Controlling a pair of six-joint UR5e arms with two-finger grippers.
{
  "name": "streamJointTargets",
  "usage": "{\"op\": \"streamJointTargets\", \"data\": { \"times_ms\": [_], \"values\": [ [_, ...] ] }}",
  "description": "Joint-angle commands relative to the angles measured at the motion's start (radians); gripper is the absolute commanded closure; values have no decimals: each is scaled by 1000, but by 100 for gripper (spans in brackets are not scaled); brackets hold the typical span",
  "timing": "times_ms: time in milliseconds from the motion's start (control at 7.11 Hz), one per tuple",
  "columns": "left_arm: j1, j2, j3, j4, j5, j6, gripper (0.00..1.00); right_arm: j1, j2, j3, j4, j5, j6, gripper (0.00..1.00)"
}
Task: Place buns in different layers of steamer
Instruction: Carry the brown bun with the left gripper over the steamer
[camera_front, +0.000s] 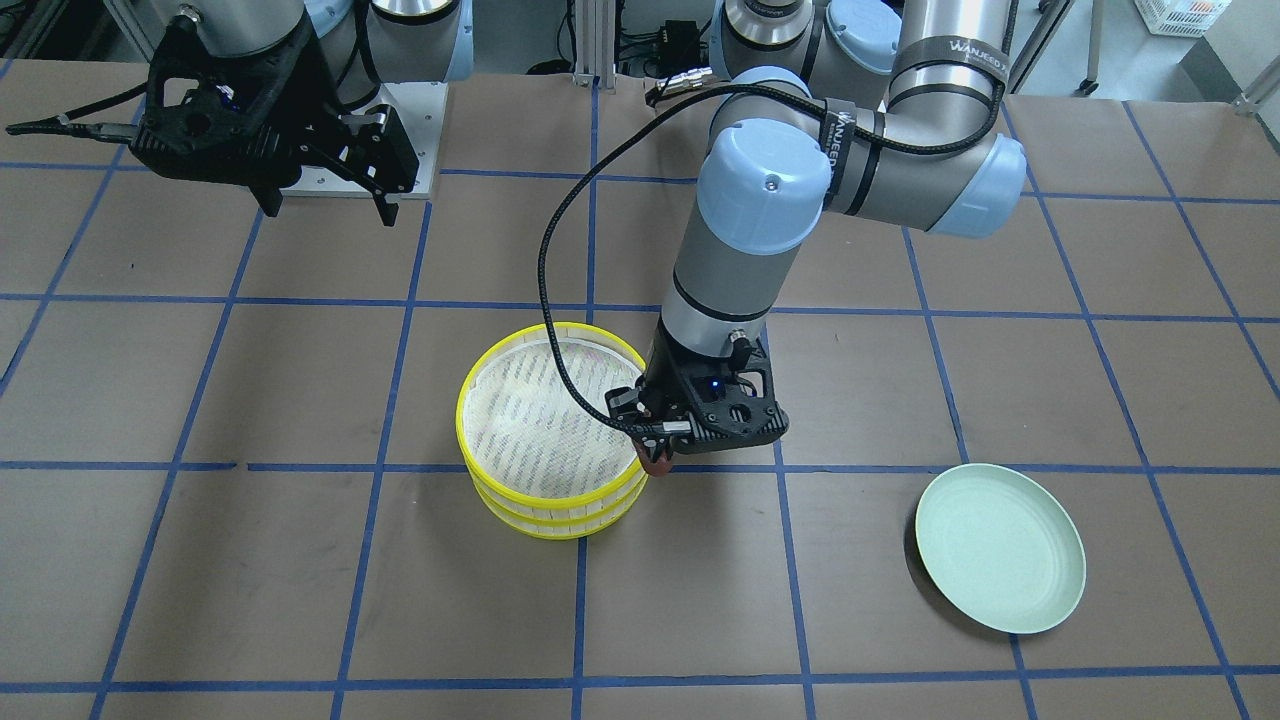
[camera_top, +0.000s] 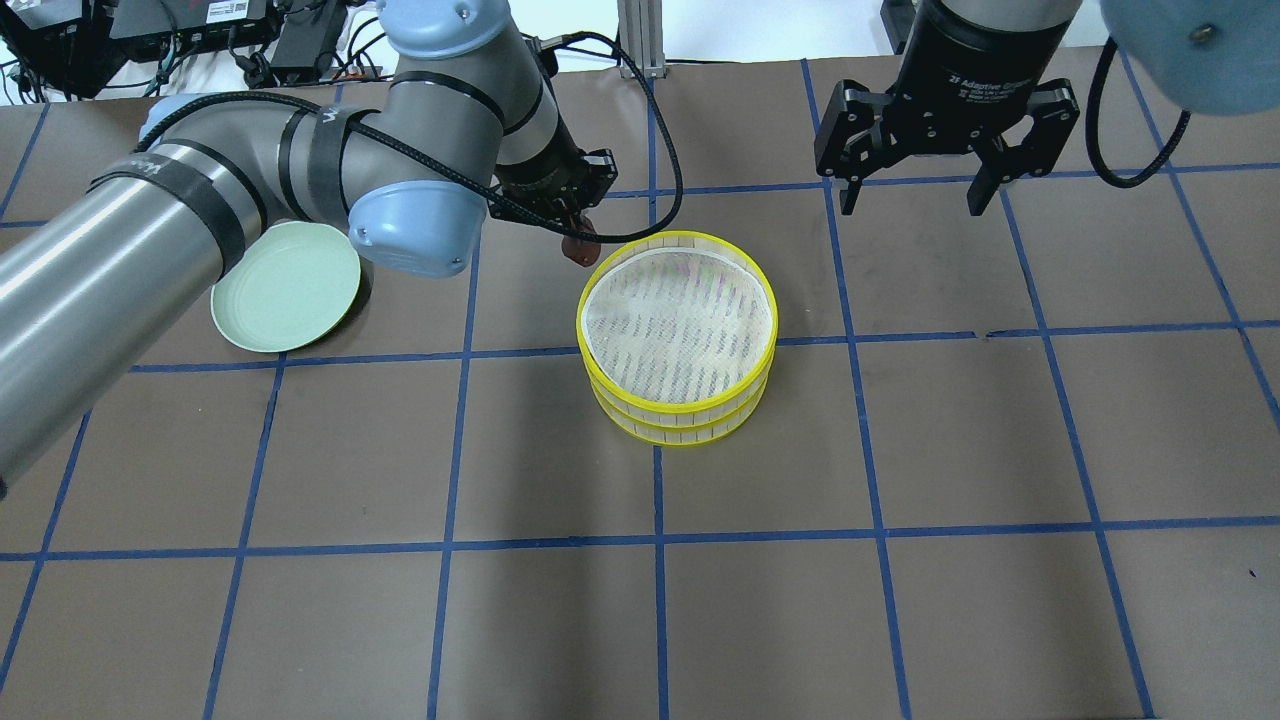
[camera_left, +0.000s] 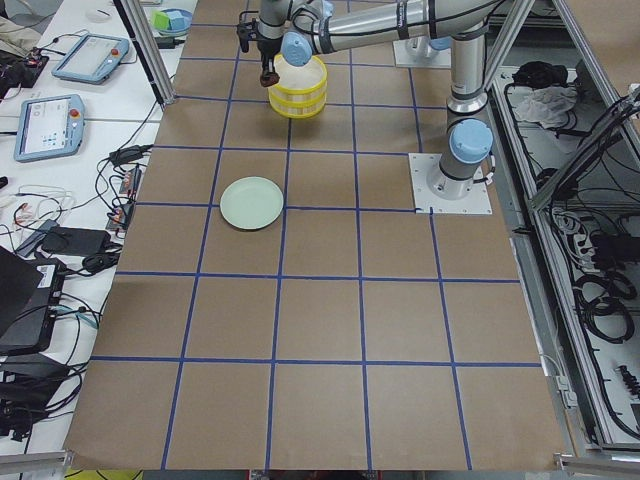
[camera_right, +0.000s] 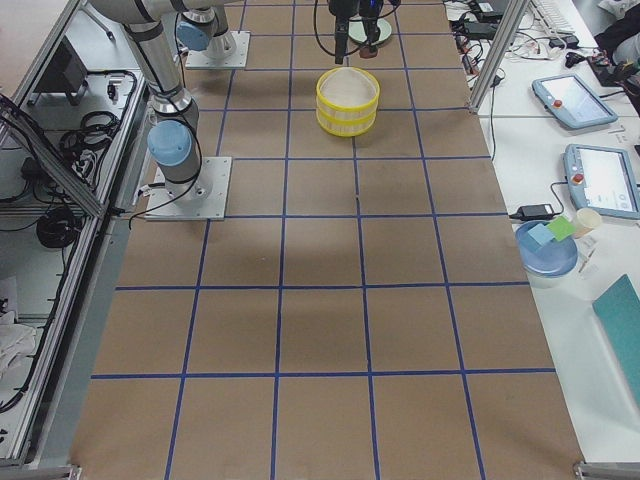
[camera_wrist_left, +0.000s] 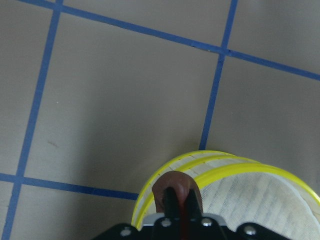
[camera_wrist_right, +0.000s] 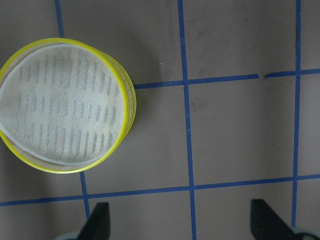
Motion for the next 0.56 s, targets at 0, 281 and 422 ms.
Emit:
{"op": "streamJointTargets", "data": {
  "times_ms": [0,281,422],
  "values": [
    [-16,3,-58,-4,-39,-3,100,-3,-8,6,-1,1,-5,0],
    [-32,3,-89,-5,-39,-4,100,-3,-8,6,1,-2,-11,0],
    [-45,6,-87,-4,-41,-10,100,-3,-8,8,1,-2,-35,0]
  ]
}}
